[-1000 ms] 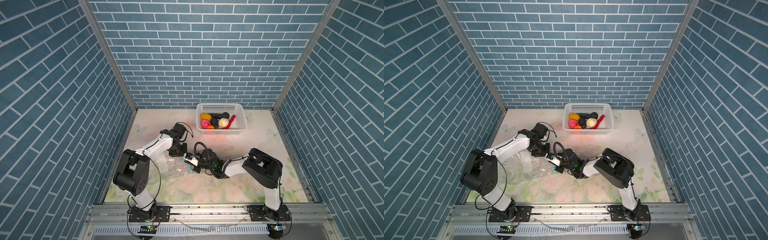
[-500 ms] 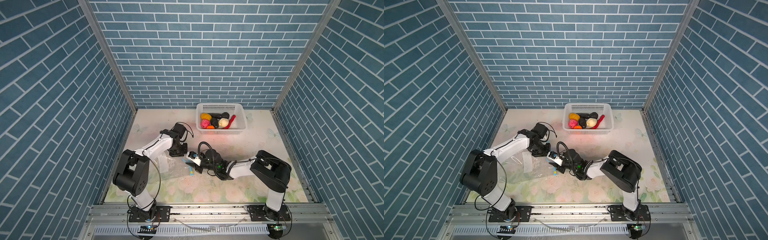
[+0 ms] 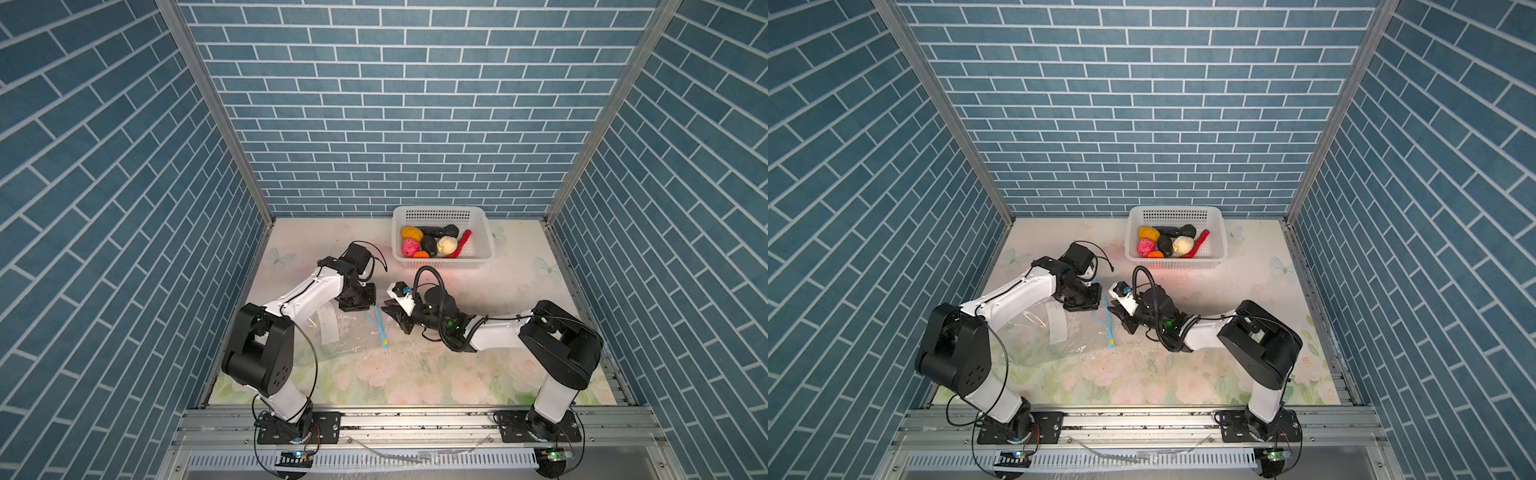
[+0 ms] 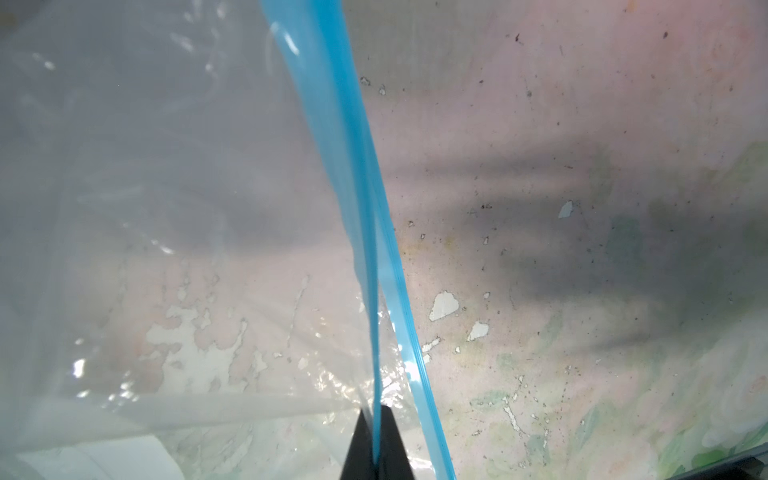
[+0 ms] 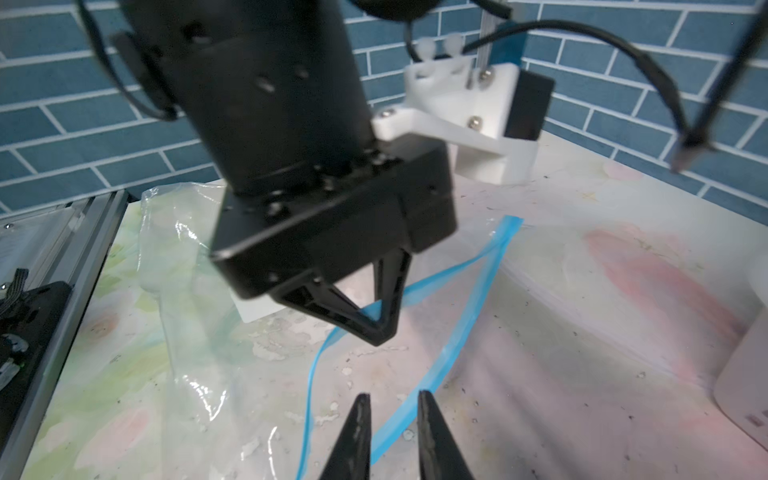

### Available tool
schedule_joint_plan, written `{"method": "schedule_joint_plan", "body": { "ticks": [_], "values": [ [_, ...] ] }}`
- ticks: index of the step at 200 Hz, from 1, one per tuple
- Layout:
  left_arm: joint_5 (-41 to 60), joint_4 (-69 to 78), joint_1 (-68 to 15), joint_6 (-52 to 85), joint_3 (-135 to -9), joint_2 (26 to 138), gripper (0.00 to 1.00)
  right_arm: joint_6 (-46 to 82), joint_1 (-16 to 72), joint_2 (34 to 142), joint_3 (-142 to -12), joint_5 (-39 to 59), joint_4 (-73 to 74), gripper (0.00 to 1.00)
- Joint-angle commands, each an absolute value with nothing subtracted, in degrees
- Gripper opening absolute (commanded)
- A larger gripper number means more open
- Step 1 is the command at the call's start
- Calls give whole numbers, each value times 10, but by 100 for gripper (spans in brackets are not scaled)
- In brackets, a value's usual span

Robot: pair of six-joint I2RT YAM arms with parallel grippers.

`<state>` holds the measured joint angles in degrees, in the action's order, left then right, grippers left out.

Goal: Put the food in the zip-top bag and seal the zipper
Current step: 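Hold the bag edge up with the left gripper while the right gripper releases and withdraws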

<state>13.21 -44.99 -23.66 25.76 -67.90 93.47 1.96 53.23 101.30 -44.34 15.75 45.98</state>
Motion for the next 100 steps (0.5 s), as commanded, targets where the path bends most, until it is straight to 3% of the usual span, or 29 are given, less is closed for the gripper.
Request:
{"method": "schedule_joint_plan", "body": {
  "ticks": [1, 100],
  "values": [
    [139, -468, -241, 260, -693, 922, 0, 48, 522, 1020, -450, 181, 461, 14],
    [149, -481, -241, 264, -711, 914, 0, 62, 505, 1085, -534, 207, 424, 1]
  ]
}}
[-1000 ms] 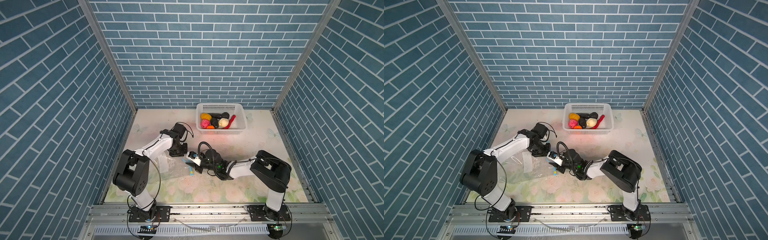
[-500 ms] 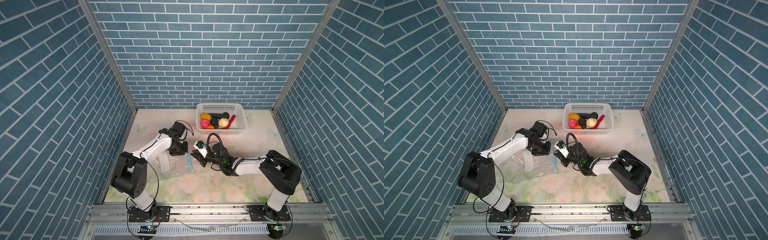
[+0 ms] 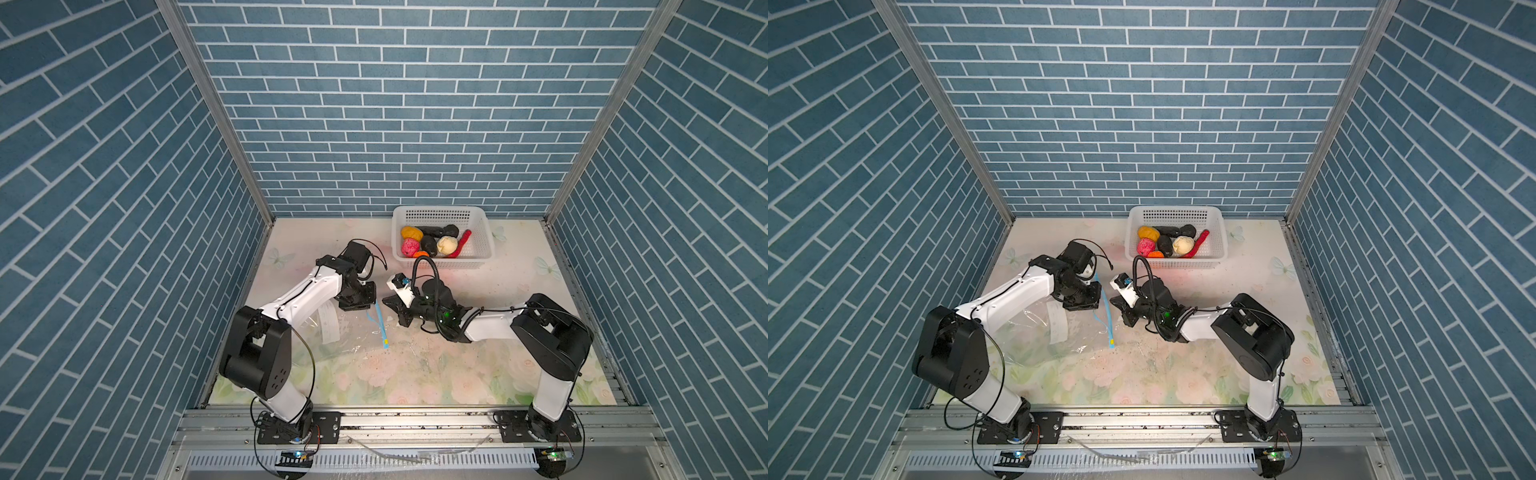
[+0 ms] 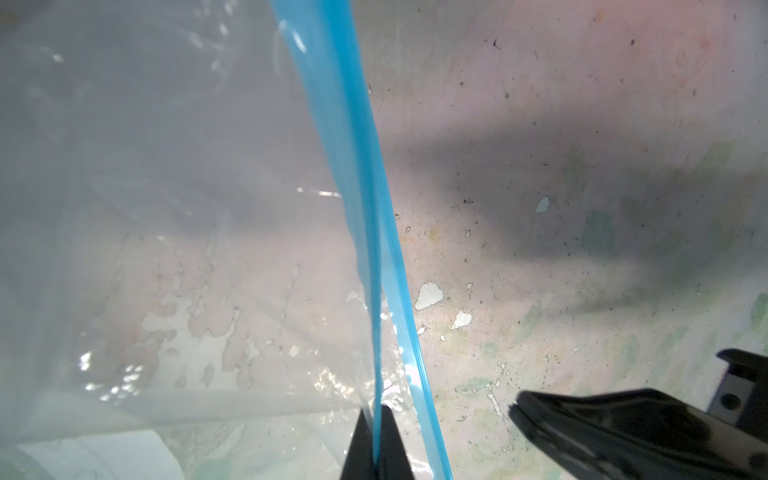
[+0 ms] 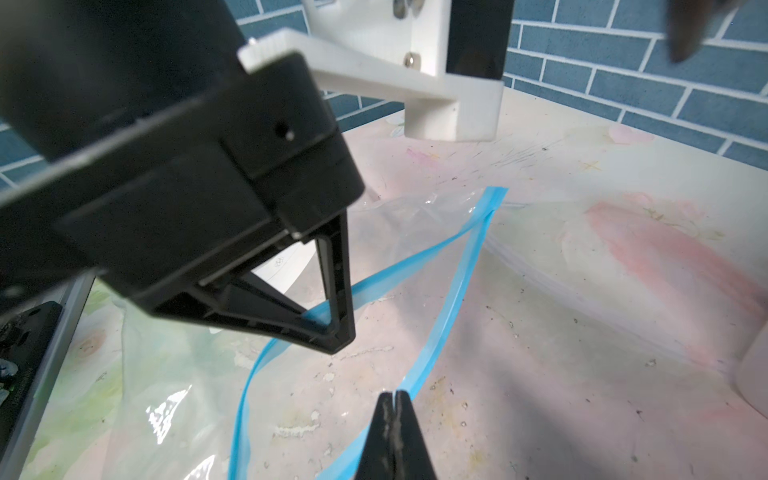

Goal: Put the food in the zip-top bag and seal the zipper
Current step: 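Hold the bag edge up with the left gripper while the right gripper releases and withdraws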

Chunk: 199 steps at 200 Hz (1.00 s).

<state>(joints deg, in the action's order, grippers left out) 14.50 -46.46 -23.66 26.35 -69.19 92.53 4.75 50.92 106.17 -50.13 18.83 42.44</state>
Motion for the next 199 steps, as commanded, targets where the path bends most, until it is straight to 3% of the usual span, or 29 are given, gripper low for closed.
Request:
{"method": "schedule_joint_plan", "body": {
  "ticks": [1, 199],
  "values": [
    [149, -481, -241, 264, -712, 914, 0, 62, 505, 1086, -535, 207, 424, 1],
    [189, -488, -240, 259, -722, 896, 0, 44, 497, 1160, -596, 264, 462, 0]
  ]
}}
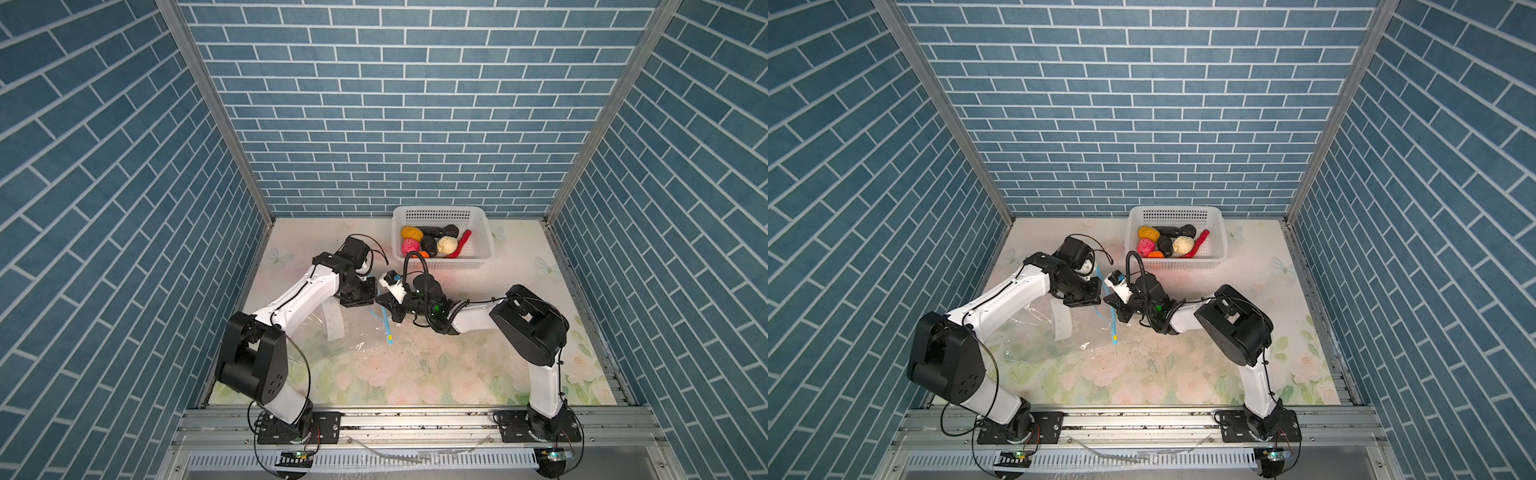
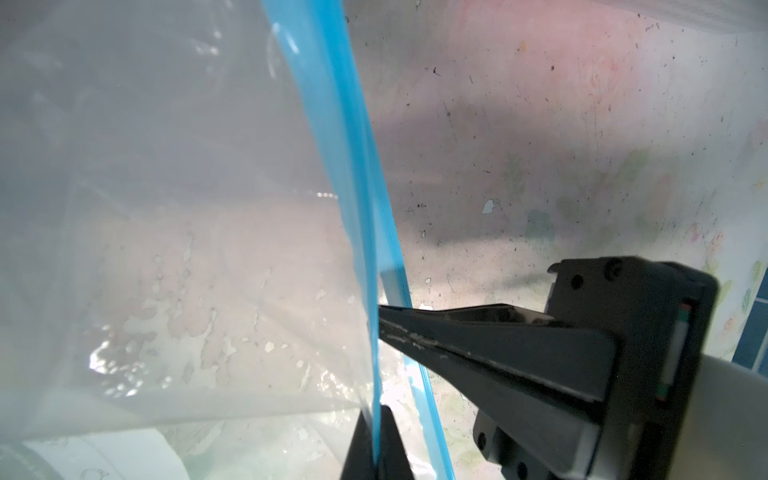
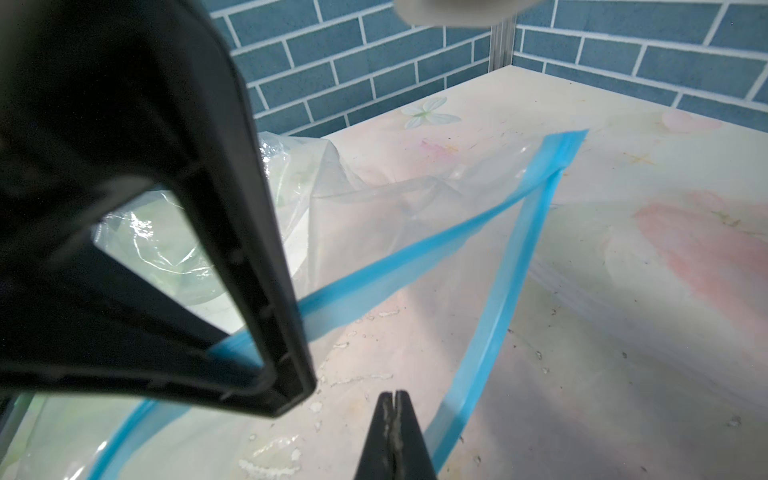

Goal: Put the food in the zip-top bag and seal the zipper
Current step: 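Hold the bag edge up with the left gripper while the right gripper releases and withdraws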

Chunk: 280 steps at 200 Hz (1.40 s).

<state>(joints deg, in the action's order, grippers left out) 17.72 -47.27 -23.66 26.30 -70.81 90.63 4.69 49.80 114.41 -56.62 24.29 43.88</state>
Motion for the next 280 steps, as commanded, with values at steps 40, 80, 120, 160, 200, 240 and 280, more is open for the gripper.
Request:
{"method": "schedule_joint_plan", "body": {
  "ticks": [40, 80, 120, 160, 200, 240, 280],
  "values": [
    [194, -498, -240, 252, -723, 886, 0, 42, 488, 1181, -621, 253, 442, 0],
    [185, -521, -240, 238, -728, 875, 0, 51, 479, 1189, -627, 234, 411, 0],
    [189, -523, -240, 239, -727, 870, 0, 58, 477, 1194, -623, 228, 407, 0],
    [201, -523, -240, 240, -730, 863, 0, 59, 477, 1197, -630, 205, 390, 0],
    [206, -527, -241, 240, -729, 851, 0, 69, 477, 1197, -639, 147, 357, 0],
    [210, -521, -240, 240, -724, 852, 0, 62, 479, 1188, -648, 136, 325, 0],
    [218, -499, -241, 241, -706, 864, 0, 61, 479, 1101, -638, 106, 233, 16]
  ]
}}
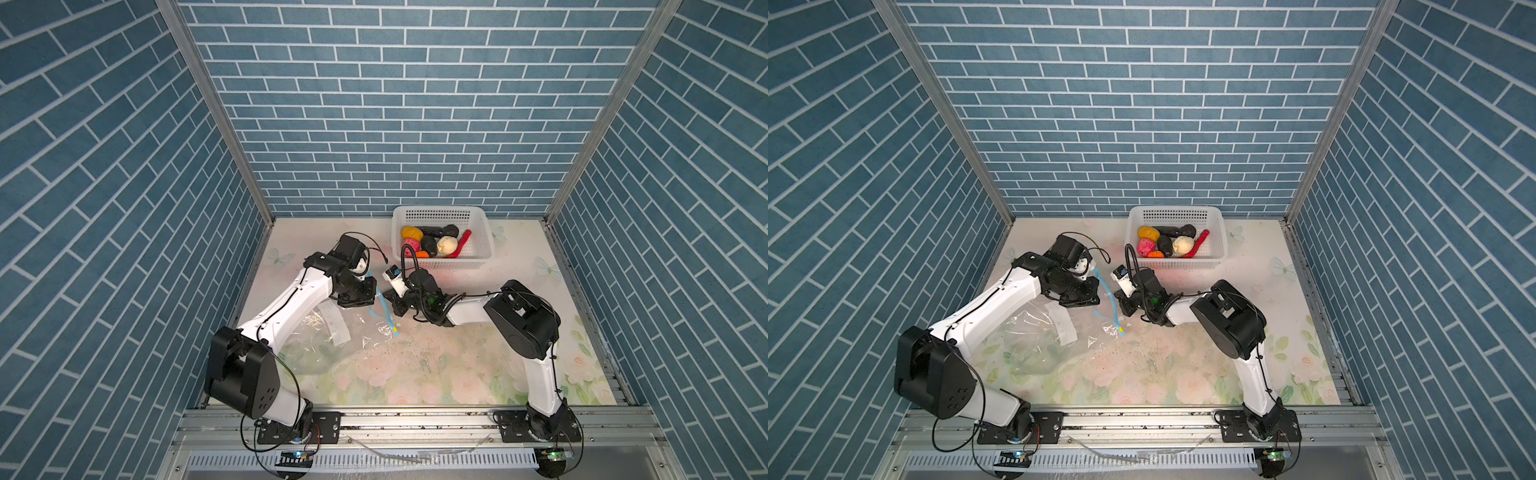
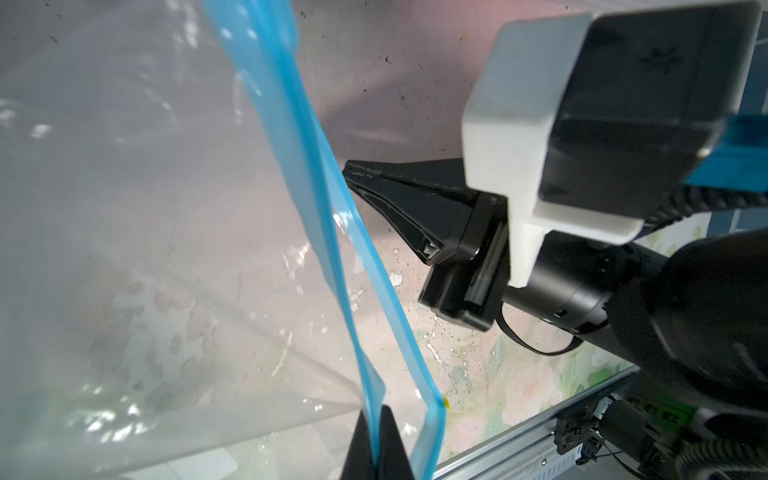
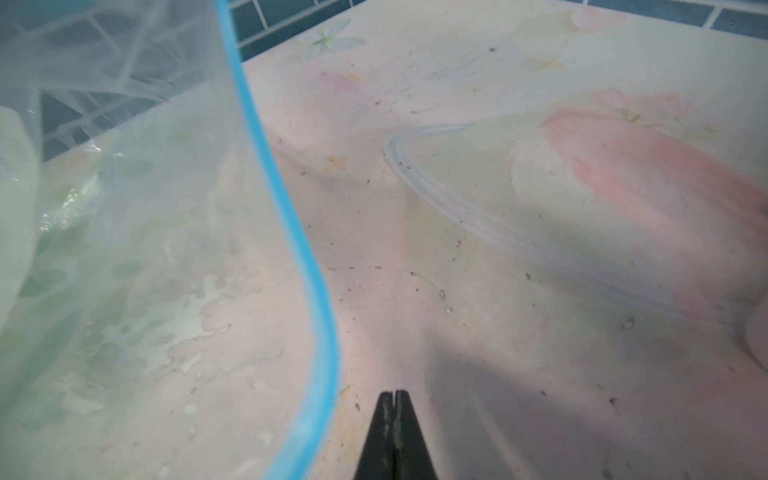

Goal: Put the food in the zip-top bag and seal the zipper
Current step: 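Hold the bag edge up with the left gripper while the right gripper releases and withdraws, then move the right gripper over the white basket toward the foods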

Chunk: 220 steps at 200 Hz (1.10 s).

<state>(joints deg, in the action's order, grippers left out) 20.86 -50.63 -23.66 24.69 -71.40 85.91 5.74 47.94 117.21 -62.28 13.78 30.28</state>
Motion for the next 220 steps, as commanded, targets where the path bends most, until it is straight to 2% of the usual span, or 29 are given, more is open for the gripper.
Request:
{"method": "schedule_joint_plan", "body": {
  "ticks": [1, 21, 61, 87, 106, 151, 220],
  "values": [
    [218, -499, -240, 242, -705, 864, 0, 61, 479, 1099, -637, 105, 230, 17],
    [226, -480, -241, 247, -698, 867, 0, 66, 479, 1054, -632, 76, 163, 28],
    [233, -475, -241, 244, -711, 886, 0, 70, 462, 973, -667, -18, -12, 34],
    [238, -477, -240, 237, -723, 900, 0, 82, 424, 969, -748, -58, -146, 40],
    [235, -483, -241, 230, -734, 910, 0, 86, 401, 1005, -842, -69, -255, 46],
    [236, -478, -241, 228, -749, 925, 0, 116, 363, 1131, -1082, -99, -473, 46],
    [248, -477, -242, 223, -764, 952, 0, 139, 284, 1354, -1381, -20, -668, 45]
  ]
}}
